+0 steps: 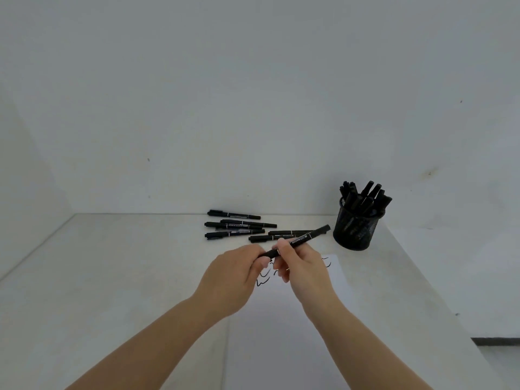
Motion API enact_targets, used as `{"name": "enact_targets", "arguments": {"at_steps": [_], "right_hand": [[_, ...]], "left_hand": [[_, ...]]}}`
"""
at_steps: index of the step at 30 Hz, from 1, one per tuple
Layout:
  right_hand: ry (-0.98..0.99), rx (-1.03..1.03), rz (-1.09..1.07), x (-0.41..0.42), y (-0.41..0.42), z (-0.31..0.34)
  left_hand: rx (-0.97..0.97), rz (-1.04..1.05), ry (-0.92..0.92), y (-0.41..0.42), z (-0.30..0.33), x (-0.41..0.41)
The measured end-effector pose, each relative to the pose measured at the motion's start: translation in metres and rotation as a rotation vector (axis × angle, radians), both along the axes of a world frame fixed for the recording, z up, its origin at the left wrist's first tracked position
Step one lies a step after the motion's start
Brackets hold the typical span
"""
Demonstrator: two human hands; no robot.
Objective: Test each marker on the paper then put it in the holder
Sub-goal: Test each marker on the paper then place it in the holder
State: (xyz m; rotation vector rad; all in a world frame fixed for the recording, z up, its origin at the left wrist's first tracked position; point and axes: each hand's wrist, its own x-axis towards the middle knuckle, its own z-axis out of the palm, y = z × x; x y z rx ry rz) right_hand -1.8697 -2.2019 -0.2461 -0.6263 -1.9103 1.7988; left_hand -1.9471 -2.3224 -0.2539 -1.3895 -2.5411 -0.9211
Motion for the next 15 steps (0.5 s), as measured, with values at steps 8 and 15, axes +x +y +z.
{"name": "enact_targets", "arguments": {"at_steps": [8,15], "right_hand": [[0.143,-0.142,-0.372,0.005,0.047,0.011],[-0.026,0.108,-0.032,-0.012,-0.006,-0.018]], "left_hand": [[0.210,0.120,-0.604,-0.056,-0.030,-0.008],[0.131,-0.040,-0.479,-0.063,-0.040,-0.005]]}}
